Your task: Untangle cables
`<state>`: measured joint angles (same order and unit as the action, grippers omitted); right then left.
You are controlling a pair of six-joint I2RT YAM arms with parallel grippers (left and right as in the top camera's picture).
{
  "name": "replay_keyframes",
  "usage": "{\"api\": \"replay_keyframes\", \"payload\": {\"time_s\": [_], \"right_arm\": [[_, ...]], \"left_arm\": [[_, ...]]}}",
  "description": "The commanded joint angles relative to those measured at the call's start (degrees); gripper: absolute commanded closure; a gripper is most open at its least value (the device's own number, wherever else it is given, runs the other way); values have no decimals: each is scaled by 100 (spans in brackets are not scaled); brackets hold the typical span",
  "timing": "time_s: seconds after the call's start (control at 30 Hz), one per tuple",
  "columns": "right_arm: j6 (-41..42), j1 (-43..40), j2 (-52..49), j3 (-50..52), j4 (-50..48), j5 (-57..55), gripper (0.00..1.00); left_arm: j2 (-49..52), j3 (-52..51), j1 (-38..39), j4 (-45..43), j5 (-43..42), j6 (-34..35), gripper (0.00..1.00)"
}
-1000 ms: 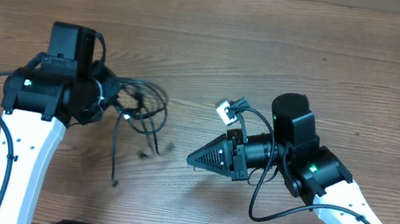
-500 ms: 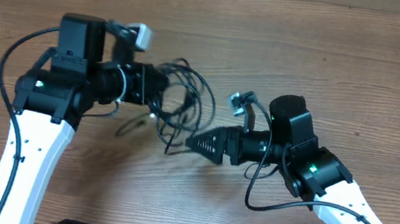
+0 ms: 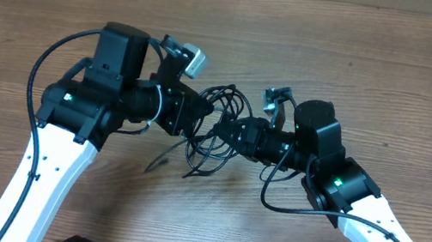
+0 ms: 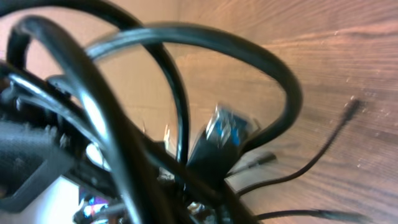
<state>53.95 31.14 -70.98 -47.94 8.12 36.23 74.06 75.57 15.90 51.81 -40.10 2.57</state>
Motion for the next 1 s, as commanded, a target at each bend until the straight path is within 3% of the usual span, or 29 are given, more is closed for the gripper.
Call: {"api": "replay_keyframes", "payload": {"time_s": [0.0, 0.13, 0.3, 0.47, 0.6, 0.67, 0.77, 0.87, 0.97], "right_arm": [[330, -9, 98, -114, -151, -514, 88], [22, -2, 98, -114, -374, -365, 96], [-1628, 2, 98, -114, -1115, 1611, 96], [-2900, 2, 98, -114, -973, 3263, 96], [-3423, 0, 98, -114, -374, 3287, 96], [-3635, 2, 98, -114, -70, 3289, 96], [-3947, 0, 98, -114, 315, 3289, 96], [-4345, 0, 98, -114, 658, 3257, 96], [-4374, 0, 98, -114, 1073, 2524, 96]], "left_arm": [[-24, 26, 289, 50, -343, -136, 96], [-24, 26, 592, 20, -306, -133, 95], [-24, 26, 739, 52, 732, 61, 96], [-24, 26, 603, 33, 2575, 1456, 95], [-24, 26, 291, 44, 3683, 3237, 96], [-24, 26, 118, 74, 4039, 3770, 94], [-24, 26, -138, 175, 4389, 4304, 83], [-24, 26, -389, 396, 4542, 4828, 78], [-24, 26, -603, 621, 4551, 5023, 71]]}}
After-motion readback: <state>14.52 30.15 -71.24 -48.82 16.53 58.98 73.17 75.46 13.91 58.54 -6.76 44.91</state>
